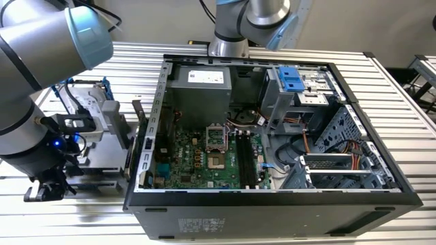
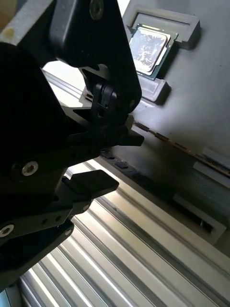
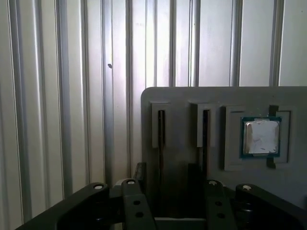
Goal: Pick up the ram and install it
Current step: 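Pick up the ram and move it above insertion slot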
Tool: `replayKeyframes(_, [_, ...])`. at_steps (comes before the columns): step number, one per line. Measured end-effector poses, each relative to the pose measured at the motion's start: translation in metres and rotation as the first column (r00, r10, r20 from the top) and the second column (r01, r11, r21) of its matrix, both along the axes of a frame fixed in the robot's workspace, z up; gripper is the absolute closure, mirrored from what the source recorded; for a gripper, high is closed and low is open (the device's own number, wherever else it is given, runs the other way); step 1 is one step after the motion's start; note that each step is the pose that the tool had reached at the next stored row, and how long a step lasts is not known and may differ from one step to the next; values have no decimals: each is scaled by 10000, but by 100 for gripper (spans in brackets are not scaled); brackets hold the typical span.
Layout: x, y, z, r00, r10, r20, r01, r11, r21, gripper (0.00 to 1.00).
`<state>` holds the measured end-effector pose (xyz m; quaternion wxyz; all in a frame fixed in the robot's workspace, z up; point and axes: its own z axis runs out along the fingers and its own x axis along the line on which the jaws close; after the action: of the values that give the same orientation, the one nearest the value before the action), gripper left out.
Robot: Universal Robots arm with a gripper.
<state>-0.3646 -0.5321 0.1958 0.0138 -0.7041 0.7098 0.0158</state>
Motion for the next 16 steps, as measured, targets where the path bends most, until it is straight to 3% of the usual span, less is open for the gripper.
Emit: replayKeyframes(16, [0,-2,-4,10000,3,1,-3,10000,0,0])
